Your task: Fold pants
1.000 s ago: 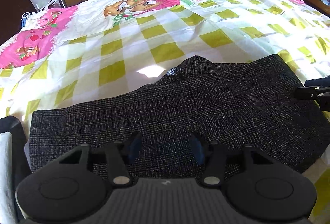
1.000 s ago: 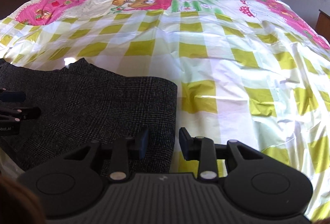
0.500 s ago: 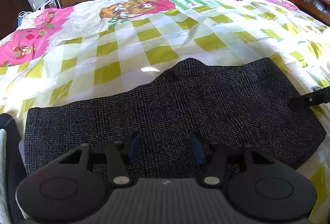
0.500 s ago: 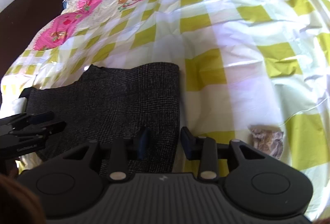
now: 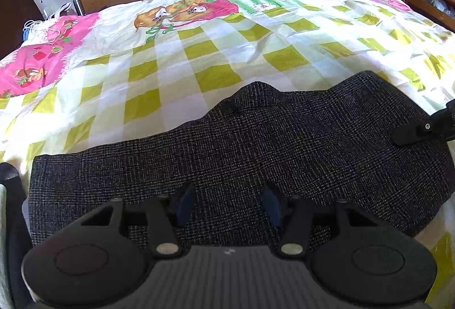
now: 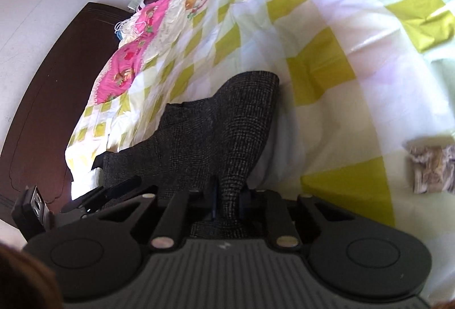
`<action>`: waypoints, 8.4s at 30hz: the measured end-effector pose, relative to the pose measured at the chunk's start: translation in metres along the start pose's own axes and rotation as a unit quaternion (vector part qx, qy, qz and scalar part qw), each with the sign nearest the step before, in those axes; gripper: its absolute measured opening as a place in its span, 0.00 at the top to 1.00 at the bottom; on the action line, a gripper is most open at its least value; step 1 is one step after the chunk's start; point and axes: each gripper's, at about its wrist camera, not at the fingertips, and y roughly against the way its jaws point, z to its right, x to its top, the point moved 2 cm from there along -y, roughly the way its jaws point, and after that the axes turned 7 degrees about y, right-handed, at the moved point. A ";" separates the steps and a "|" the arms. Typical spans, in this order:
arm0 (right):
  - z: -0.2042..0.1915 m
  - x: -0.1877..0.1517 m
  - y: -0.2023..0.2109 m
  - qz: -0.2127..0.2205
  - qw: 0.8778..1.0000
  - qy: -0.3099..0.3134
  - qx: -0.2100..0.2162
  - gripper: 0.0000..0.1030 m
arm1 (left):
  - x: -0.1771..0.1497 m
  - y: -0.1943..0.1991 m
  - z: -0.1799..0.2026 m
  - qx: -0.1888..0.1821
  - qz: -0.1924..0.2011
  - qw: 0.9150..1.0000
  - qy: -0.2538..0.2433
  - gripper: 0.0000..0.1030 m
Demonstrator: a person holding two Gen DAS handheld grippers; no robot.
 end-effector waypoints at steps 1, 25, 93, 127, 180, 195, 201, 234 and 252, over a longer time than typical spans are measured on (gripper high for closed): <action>-0.001 0.000 0.006 0.008 1.000 0.002 -0.003 0.91 | 0.000 0.001 0.004 -0.002 0.000 1.000 -0.005 0.39; -0.031 0.026 0.131 0.094 0.989 0.016 -0.114 0.92 | -0.010 0.027 0.046 0.008 0.047 0.989 -0.142 0.37; -0.191 0.008 -0.070 -0.019 0.945 0.300 -0.127 0.68 | 0.004 0.087 -0.055 -0.009 0.121 0.992 0.040 0.32; -0.160 -0.022 -0.060 -0.006 0.890 0.361 -0.280 0.71 | -0.029 0.039 -0.050 0.048 0.007 0.995 0.087 0.29; -0.096 -0.019 -0.052 -0.018 0.930 0.249 -0.268 0.69 | -0.022 0.019 -0.067 -0.008 -0.003 0.995 0.101 0.01; -0.124 0.024 -0.033 0.046 0.956 0.245 -0.154 0.54 | -0.029 0.039 -0.059 -0.009 0.006 0.994 0.113 0.29; -0.206 0.023 -0.107 -0.024 0.908 0.414 -0.064 0.44 | -0.036 0.040 -0.053 -0.014 -0.003 0.994 0.106 0.39; -0.283 -0.039 -0.241 -0.183 0.842 0.504 0.051 0.72 | -0.072 0.053 -0.088 -0.014 -0.039 0.979 0.201 0.58; -0.135 0.022 -0.110 -0.116 0.930 0.346 -0.040 0.45 | -0.056 0.035 -0.103 -0.011 -0.047 0.968 0.245 0.18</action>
